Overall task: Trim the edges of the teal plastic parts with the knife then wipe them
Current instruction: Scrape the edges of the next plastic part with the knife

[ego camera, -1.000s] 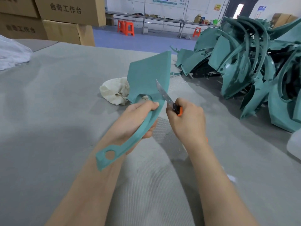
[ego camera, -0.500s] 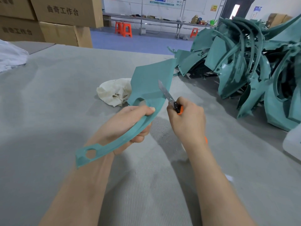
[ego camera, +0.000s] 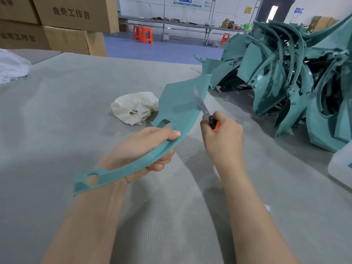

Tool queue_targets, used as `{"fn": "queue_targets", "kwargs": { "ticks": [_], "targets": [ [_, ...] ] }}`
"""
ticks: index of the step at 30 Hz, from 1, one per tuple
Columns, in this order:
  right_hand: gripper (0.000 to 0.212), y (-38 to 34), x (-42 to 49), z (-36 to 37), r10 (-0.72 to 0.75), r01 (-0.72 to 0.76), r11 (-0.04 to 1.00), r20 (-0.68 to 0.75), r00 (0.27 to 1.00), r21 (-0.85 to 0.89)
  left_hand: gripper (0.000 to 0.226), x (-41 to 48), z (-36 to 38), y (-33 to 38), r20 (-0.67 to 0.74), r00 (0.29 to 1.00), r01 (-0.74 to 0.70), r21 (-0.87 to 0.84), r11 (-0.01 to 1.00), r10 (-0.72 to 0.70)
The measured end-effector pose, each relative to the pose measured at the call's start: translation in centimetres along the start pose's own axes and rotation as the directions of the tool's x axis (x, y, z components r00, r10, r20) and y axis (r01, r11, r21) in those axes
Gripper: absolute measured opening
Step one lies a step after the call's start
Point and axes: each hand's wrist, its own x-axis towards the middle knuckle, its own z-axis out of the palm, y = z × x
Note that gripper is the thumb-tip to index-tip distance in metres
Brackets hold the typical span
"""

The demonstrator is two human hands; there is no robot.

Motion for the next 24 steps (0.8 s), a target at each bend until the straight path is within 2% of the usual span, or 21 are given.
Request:
{"fn": "queue_targets", "kwargs": {
  "ticks": [10,13,16,18,24],
  "targets": [
    [0.043,0.9,0.8,-1.2,0.057,-0.055,0.998,-0.067,0.996,0.035,0.039,-0.1,-0.5,-0.2,0.096,0.995,-0.015,0.137,0.99,0.002],
    [0.043,1.2,1.0,-1.5,0.074,-0.072,0.997,-0.073,0.995,0.022,0.031,-0.1,-0.4,-0.3,0.113,0.994,-0.017,0.13,0.991,0.002],
    [0.042,1.0,0.9,-1.3,0.085,-0.084,0.996,-0.069,0.994,0.006,0.039,0.0,-0.7,-0.5,0.107,0.994,-0.004,0.118,0.993,-0.009],
    [0.041,0.9,0.8,-1.2,0.088,-0.089,0.996,-0.065,0.994,-0.008,0.035,0.1,-0.7,-0.5,0.116,0.993,0.003,0.097,0.995,-0.014],
    [0.043,1.5,1.2,-1.5,0.145,-0.142,0.989,-0.169,0.975,0.026,0.037,0.0,-1.2,-0.8,0.176,0.984,0.002,0.137,0.991,-0.027]
  ]
}}
